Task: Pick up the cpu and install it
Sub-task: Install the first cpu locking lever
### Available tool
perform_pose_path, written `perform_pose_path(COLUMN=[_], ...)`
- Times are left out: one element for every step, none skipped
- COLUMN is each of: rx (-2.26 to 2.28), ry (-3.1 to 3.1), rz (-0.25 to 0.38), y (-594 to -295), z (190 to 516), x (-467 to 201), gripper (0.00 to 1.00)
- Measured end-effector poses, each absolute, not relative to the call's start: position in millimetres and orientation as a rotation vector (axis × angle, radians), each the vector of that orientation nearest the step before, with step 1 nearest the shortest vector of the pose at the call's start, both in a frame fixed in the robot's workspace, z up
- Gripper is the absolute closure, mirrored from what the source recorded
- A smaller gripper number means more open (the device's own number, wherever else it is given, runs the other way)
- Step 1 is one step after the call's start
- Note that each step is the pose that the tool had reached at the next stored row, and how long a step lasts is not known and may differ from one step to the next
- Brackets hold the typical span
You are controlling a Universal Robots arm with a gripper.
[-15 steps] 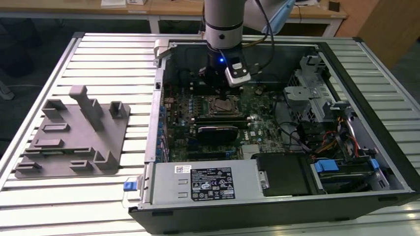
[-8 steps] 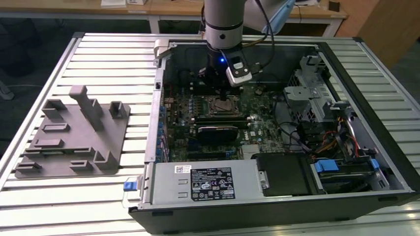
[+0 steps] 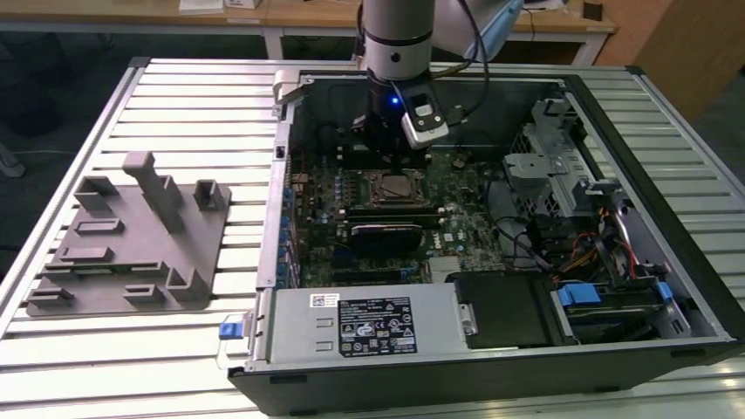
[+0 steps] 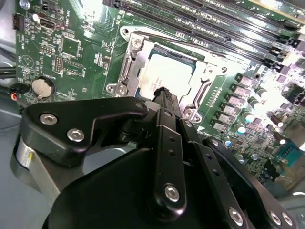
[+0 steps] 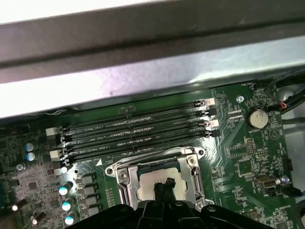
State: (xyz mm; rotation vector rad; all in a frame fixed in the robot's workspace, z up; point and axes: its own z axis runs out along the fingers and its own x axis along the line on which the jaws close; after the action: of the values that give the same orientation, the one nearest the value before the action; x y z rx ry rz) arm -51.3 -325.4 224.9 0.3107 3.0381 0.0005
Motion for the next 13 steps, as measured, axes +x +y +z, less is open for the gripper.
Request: perform_pose_path(rx=[0.311, 0.311, 0.311, 0.311, 0.310, 0.310, 0.310, 0.310, 0.310, 0.311, 0.311, 0.311, 0.311], ry=[3.038, 3.038, 3.038, 3.038, 3.038, 3.038, 3.038, 3.038, 3.040, 3.042, 3.046, 3.049, 3.053], rz=[0.000, 0.000, 0.000, -0.001, -0.003, -0.004, -0.005, -0.005, -0.005, -0.006, -0.009, -0.012, -0.017], y=[-325.4, -325.5, -325.4, -325.5, -325.4, -325.5, -325.4, -325.4, -325.4, -325.4, -325.5, -325.5, -325.5], z=[226.5, 228.0, 229.2, 230.3, 231.2, 232.1, 232.8, 233.2, 233.4, 233.5, 233.6, 233.6, 233.6], x=[-51.3, -51.2, -51.2, -51.1, -51.0, -50.9, -50.6, -50.1, -49.0, -47.9, -46.7, -45.8, -44.9], gripper=[0.89, 0.89, 0.89, 0.89, 0.89, 0.89, 0.89, 0.89, 0.89, 0.89, 0.89, 0.89, 0.89])
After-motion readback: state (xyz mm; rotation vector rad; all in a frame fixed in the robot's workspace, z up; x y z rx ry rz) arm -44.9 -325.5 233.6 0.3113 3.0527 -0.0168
